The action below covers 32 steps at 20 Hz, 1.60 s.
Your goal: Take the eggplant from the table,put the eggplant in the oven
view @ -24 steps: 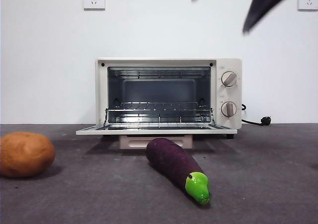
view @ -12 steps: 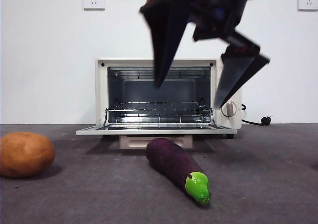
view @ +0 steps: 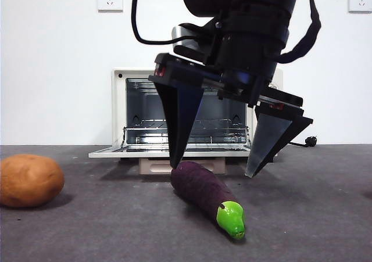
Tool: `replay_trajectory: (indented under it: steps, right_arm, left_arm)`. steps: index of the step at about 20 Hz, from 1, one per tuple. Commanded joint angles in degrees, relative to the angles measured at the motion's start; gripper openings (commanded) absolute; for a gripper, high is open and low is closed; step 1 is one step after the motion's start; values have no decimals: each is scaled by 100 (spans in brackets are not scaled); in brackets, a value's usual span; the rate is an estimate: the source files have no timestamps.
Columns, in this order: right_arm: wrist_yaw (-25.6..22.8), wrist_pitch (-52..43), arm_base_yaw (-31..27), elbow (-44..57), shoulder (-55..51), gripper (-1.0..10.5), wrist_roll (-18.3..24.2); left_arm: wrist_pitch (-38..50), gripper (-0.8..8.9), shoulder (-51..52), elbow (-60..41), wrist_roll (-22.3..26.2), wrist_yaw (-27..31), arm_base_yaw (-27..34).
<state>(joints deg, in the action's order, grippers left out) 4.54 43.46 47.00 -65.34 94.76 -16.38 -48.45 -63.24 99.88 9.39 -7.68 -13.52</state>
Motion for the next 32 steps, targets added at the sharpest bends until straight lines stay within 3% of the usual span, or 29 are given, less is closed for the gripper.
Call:
replay_trajectory:
  steps: [1, 11, 14, 25, 28, 32]
  right_arm:
    - [-92, -101, 20, 76, 79, 527, -146]
    - [-140, -339, 26, 76, 450, 512, -282]
    - [-162, -350, 26, 76, 452, 231, -295]
    - [-164, -302, 31, 103, 861, 214, -426]
    - [-267, -356, 44, 103, 883, 54, -431]
    - [-365, -321, 177, 101, 686, -7, -313]
  left_arm:
    - [0, -5, 37, 11, 7, -24, 20]
    - [4, -5, 133, 11, 9, -22, -7]
    - [2, -5, 133, 11, 7, -22, -7]
    - [2, -5, 168, 11, 7, -22, -7]
    - [2, -5, 184, 11, 7, -22, -7]
    - [4, -6, 175, 11, 9, -22, -7]
